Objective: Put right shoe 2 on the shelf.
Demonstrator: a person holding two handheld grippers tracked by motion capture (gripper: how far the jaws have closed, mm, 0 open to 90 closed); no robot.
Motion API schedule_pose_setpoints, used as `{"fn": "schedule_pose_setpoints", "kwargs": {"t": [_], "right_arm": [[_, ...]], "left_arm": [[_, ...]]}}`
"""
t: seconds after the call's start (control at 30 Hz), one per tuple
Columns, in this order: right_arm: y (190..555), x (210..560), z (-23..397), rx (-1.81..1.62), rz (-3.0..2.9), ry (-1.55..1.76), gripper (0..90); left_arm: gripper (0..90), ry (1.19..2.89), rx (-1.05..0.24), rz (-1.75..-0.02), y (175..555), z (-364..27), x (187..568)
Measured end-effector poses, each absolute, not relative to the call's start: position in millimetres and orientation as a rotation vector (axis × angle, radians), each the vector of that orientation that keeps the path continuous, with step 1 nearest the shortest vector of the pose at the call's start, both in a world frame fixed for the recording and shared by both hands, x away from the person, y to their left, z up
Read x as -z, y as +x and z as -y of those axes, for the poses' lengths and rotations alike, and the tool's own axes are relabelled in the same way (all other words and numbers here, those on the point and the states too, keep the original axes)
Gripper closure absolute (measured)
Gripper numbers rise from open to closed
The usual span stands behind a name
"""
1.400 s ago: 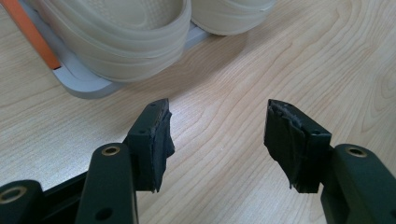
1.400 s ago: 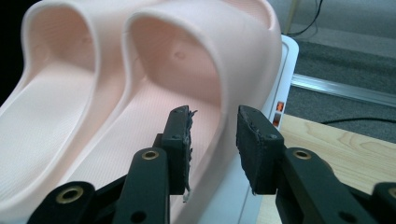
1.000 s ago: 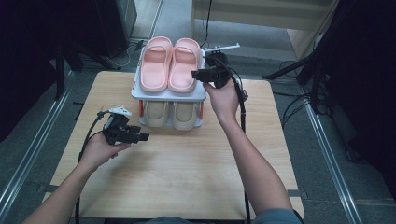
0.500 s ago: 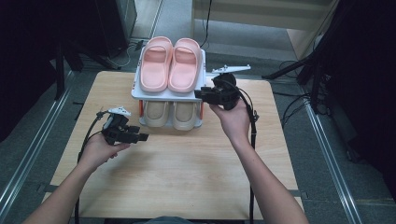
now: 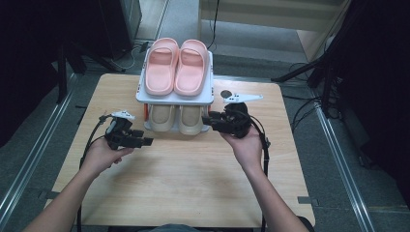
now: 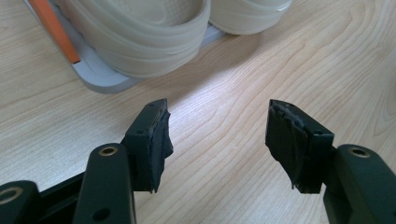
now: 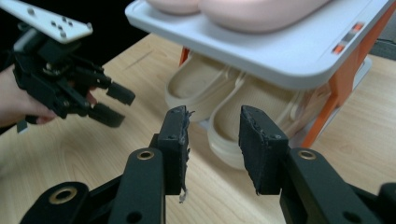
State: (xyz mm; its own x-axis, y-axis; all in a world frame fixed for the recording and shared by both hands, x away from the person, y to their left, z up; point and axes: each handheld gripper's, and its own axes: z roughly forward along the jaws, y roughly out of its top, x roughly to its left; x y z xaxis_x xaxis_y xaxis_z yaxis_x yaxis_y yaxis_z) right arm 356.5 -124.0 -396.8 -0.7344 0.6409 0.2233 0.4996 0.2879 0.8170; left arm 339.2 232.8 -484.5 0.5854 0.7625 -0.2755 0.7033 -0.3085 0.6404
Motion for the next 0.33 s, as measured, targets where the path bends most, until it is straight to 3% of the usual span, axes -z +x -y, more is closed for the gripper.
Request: {"fn": "schedule_pose_setpoints", "kwargs": {"t": [0.13, 0.23, 0.33], "right_arm": [[351, 407, 129, -1.463, -2.393, 1.077, 58.4], [351, 415, 134, -1.523, -2.384, 1.052, 40.7], [349, 426, 141, -1.605, -2.383, 1.034, 29.2]], "left_arm": [[38.7, 2.071, -0.103, -1.146, 338, -226, 481], [37.3, 2.061, -0.107, -1.098, 339, -215, 476], [36.4, 2.095, -0.106, -1.047, 342, -200, 476]]}}
